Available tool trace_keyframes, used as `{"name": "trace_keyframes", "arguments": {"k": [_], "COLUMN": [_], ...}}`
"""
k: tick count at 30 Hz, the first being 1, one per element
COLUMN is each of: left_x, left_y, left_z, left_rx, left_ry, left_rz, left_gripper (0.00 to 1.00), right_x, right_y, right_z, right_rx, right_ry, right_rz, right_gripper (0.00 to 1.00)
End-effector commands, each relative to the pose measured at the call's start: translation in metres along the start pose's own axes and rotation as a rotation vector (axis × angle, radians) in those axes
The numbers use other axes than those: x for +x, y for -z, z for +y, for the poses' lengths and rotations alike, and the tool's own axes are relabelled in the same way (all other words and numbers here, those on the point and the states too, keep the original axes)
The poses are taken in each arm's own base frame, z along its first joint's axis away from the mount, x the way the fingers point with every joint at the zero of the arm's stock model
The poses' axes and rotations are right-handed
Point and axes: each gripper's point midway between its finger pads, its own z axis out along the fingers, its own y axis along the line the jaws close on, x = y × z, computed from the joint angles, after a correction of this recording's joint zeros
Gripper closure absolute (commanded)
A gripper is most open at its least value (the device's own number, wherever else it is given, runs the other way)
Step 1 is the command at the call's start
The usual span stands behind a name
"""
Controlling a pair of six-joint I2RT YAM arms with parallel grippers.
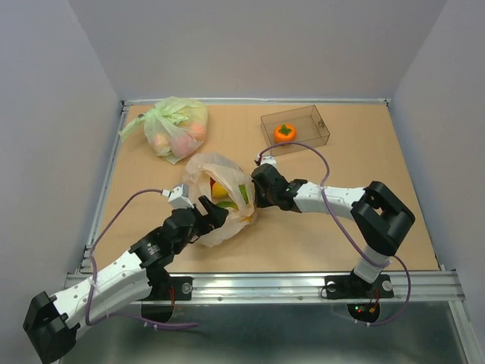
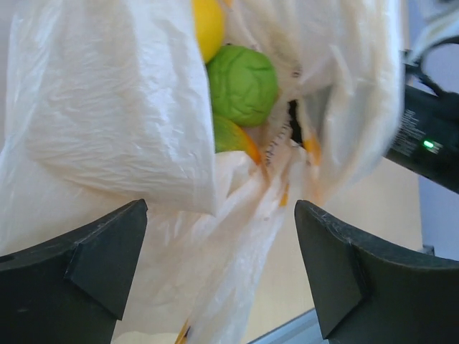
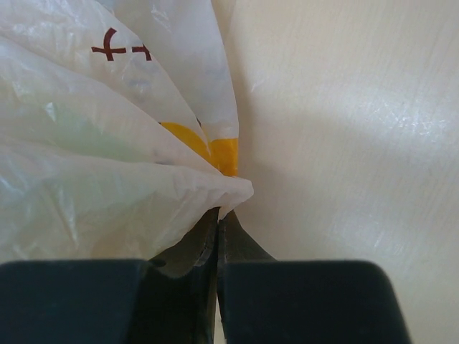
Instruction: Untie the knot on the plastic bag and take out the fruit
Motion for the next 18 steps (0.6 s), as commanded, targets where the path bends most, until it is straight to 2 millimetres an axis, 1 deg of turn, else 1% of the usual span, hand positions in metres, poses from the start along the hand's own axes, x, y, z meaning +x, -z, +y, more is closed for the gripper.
{"name": "trace_keyframes", "arguments": {"k": [1, 3, 5, 6, 7, 8, 9, 10, 11, 12, 13, 14, 15, 16, 17, 18], "left_x": [-0.016, -0.015, -0.015, -0.018, -0.024, -0.024, -0.029, -0.032, -0.037, -0.041, -0.044, -0.051, -0.053, -0.058, -0.065, -0.072], "left_y": [-0.012, -0.020, -0.026, -0.028, -0.031, -0.032, -0.035, -0.036, -0.036, -0.036, -0.035, -0.033, -0.030, -0.028, -0.024, -0.022], "left_z": [0.005, 0.012, 0.025, 0.029, 0.035, 0.043, 0.039, 0.041, 0.049, 0.052, 0.057, 0.061, 0.068, 0.070, 0.070, 0.069], "left_rx": [-0.116, -0.173, -0.239, -0.257, -0.278, -0.294, -0.266, -0.264, -0.276, -0.276, -0.286, -0.293, -0.317, -0.325, -0.320, -0.318], "left_ry": [0.117, 0.104, 0.101, 0.104, 0.121, 0.128, 0.144, 0.155, 0.165, 0.168, 0.163, 0.153, 0.142, 0.134, 0.127, 0.086], "left_rz": [-0.076, -0.074, -0.078, -0.090, -0.110, -0.114, -0.129, -0.139, -0.145, -0.149, -0.152, -0.165, -0.167, -0.177, -0.196, -0.203], "left_gripper": [0.04, 0.04, 0.04, 0.04, 0.06, 0.09, 0.18, 0.25, 0.34, 0.43, 0.62, 0.73, 0.88, 0.95, 1.00, 1.00], "right_x": [-0.011, -0.010, -0.009, -0.006, -0.005, -0.005, 0.000, 0.001, 0.001, 0.001, 0.005, 0.001, 0.000, 0.003, 0.001, -0.002], "right_y": [0.007, 0.008, 0.007, 0.007, 0.007, 0.007, 0.006, 0.006, 0.006, 0.006, 0.005, 0.005, 0.005, 0.005, 0.005, 0.006], "right_z": [0.021, 0.023, 0.026, 0.025, 0.025, 0.024, 0.020, 0.020, 0.017, 0.014, 0.007, -0.001, -0.006, -0.014, -0.018, -0.021], "right_rx": [-0.090, -0.105, -0.120, -0.117, -0.119, -0.116, -0.107, -0.107, -0.097, -0.087, -0.071, -0.057, -0.048, -0.035, -0.030, -0.026], "right_ry": [-0.029, -0.028, -0.032, -0.036, -0.045, -0.052, -0.057, -0.063, -0.082, -0.097, -0.116, -0.174, -0.207, -0.238, -0.262, -0.263], "right_rz": [-0.056, -0.052, -0.050, -0.045, -0.047, -0.048, -0.041, -0.044, -0.048, -0.051, -0.044, -0.050, -0.051, -0.045, -0.049, -0.058], "right_gripper": [0.98, 0.98, 0.98, 0.98, 0.97, 0.97, 0.98, 0.98, 0.98, 0.98, 0.98, 0.98, 0.98, 0.98, 0.98, 0.98]}}
